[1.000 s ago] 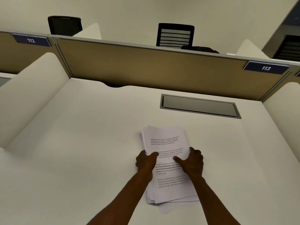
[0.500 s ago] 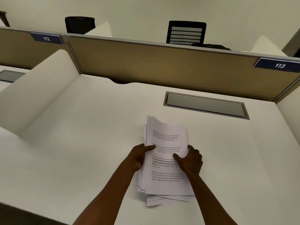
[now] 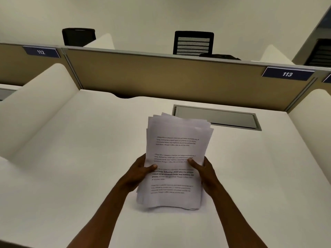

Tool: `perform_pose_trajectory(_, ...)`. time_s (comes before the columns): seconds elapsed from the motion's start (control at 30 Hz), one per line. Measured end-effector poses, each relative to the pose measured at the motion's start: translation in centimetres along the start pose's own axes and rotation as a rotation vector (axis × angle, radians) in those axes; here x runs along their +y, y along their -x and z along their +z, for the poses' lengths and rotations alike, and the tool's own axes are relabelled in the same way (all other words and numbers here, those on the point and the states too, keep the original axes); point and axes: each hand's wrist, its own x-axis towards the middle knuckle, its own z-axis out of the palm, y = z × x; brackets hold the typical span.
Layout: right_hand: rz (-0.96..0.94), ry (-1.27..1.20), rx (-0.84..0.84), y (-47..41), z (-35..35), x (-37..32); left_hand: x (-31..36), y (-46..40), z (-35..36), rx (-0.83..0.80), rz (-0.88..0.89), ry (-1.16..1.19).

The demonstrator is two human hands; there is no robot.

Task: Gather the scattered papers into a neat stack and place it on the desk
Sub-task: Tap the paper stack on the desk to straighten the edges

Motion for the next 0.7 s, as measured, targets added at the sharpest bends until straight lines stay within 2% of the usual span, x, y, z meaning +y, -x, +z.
perform_pose_trajectory(0.07, -0.044, -0.042, -0.057, 0.1, 0.9, -1.2, 0.6, 0.3, -0.7, 0.027, 0.047, -0.066)
perform_pose_trajectory(0.2, -0.212, 0.006, -0.016, 0.8, 3.1, -3.2, 2.4, 0.8, -0.9, 0.189, 0.182, -0.185)
perform_pose_trajectory(0.4, -0.392, 0.002, -0.011, 2.3, 4.9, -5.1, 3.9, 1.9, -0.9, 0.346, 0.279, -0.058)
perform_pose_trajectory(0.5, -0.429, 0.069, 0.041, 3.2, 4.8, -4.0, 3.0, 2.4, -0.5, 0.434, 0.297, 0.007)
perform_pose_trajectory(0.7, -0.405, 0.127, 0.104, 3.5, 5.6, -1.7, 1.0, 2.5, 0.8, 0.483, 0.268, -0.022)
